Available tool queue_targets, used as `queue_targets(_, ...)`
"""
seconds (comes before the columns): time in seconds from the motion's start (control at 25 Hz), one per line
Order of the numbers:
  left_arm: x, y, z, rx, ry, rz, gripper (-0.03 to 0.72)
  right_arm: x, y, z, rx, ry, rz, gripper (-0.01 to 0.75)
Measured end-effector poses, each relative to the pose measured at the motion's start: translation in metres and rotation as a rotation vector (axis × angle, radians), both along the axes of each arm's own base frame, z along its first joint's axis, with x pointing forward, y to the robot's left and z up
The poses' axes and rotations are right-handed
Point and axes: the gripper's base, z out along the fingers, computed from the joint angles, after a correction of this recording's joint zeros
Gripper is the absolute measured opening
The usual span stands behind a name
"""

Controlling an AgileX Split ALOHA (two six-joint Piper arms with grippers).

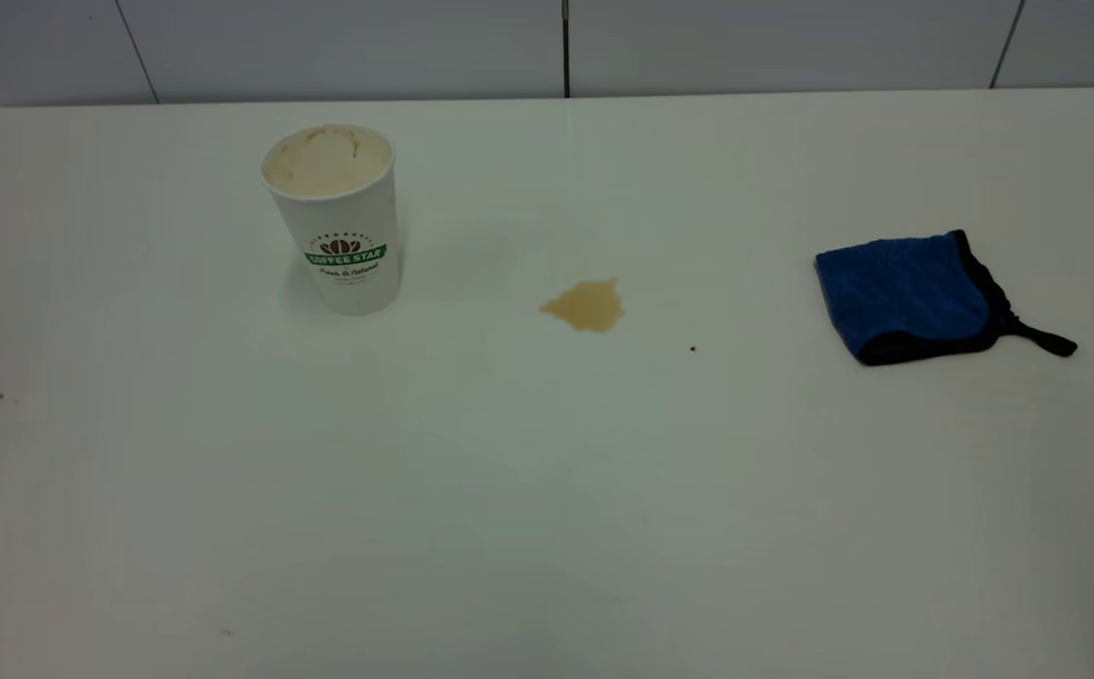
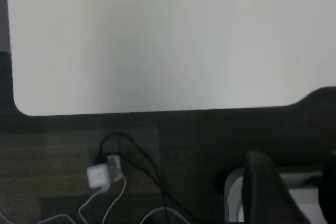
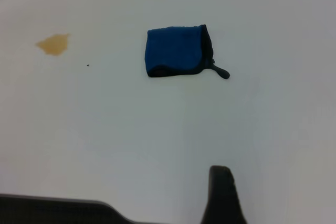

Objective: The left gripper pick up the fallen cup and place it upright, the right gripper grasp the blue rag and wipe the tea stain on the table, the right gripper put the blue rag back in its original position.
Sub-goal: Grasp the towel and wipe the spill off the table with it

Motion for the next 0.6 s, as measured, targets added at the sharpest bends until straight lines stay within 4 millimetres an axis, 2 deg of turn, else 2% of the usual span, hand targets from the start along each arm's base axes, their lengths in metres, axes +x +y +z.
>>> queue_targets(0.12,-0.028,0.003,-0.017,0.002,-0.09,0.062,0.296,0.0,0.0,0.0,0.0,0.0,0.0,0.573)
queue_targets(0.24,-0.044,0.001,-0.027,-0.015,-0.157,0.066,0.296,0.0,0.0,0.0,0.0,0.0,0.0,0.573)
queue_targets(0.6,-0.059,-0.003,-0.032,-0.043,-0.261,0.055,0.296,0.0,0.0,0.0,0.0,0.0,0.0,0.573)
